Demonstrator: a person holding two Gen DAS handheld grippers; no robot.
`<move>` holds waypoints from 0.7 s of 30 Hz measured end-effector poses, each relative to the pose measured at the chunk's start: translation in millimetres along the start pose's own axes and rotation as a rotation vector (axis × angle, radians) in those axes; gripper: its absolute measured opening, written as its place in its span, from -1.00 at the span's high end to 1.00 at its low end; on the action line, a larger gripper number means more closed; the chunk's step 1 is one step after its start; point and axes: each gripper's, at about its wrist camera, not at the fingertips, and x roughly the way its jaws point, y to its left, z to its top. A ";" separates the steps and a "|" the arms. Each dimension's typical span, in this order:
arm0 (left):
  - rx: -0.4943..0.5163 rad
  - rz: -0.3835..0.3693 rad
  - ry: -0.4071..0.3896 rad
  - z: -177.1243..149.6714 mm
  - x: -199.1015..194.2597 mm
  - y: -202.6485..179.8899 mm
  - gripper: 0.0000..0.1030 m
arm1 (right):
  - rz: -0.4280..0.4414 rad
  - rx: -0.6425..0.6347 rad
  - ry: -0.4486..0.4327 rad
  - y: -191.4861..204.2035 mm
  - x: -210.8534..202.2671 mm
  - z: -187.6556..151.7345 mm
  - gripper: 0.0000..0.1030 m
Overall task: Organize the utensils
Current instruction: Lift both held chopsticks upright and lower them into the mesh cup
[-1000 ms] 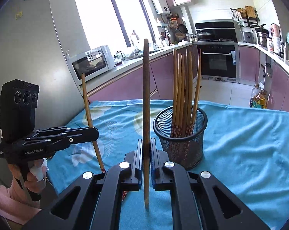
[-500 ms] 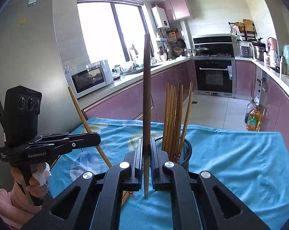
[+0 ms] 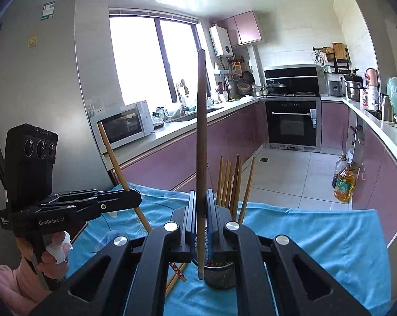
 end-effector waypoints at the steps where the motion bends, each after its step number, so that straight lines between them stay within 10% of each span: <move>1: 0.001 0.001 -0.004 2.1 0.2 -0.1 0.85 | 0.000 -0.001 -0.004 -0.3 -0.2 1.7 0.88; 21: 0.022 0.065 -0.009 21.2 23.8 -3.1 0.85 | -0.018 0.018 0.020 -13.6 25.1 8.1 0.88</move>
